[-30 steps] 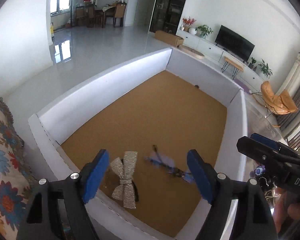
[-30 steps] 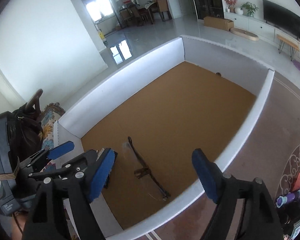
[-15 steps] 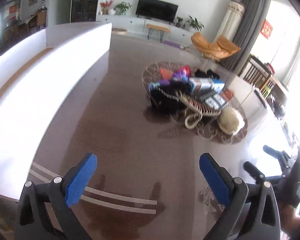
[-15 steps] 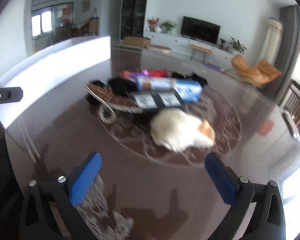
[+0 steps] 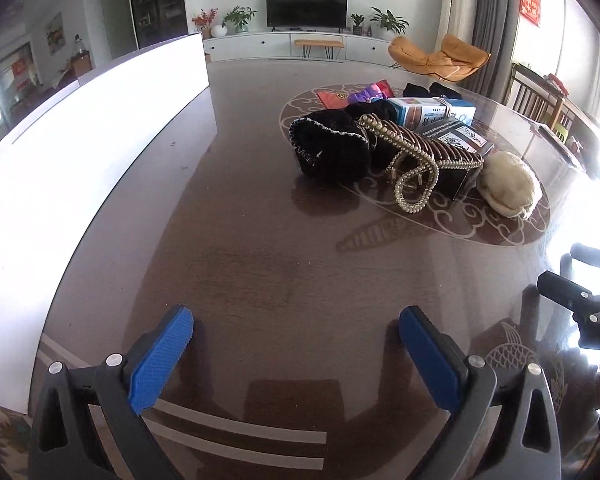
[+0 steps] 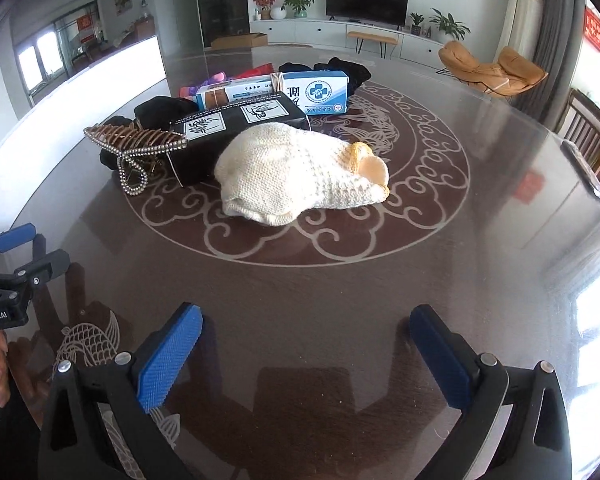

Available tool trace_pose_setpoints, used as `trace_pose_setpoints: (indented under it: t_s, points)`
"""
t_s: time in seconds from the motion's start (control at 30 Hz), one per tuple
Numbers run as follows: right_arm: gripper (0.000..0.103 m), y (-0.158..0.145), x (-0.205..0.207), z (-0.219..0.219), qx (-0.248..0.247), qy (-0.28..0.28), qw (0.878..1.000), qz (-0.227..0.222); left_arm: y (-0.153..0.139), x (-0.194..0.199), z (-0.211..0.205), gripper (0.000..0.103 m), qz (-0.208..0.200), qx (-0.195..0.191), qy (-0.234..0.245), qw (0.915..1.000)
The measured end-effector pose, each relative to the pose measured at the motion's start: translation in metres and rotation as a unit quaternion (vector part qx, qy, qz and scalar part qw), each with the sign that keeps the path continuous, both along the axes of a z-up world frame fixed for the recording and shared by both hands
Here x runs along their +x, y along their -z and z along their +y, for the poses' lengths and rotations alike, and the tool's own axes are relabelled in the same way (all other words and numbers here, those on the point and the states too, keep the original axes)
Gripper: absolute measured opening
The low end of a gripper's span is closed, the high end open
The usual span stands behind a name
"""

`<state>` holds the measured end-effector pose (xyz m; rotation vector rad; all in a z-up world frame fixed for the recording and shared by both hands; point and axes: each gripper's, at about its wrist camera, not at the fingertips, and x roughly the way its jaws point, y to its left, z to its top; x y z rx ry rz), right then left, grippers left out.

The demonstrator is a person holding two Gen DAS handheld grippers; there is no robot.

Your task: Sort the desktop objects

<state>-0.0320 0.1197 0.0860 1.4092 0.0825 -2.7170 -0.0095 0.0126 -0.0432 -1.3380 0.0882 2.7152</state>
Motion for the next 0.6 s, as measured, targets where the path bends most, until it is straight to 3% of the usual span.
trace_pose_setpoints:
  t_s: [0.6]
  points:
    - [0.103,0.0008,0.0024,-0.0001,-0.002,-0.002,1.0,0.002,-0.0012,-0.004,-0.0003,0.103,0.007,0.0,0.001,1.0]
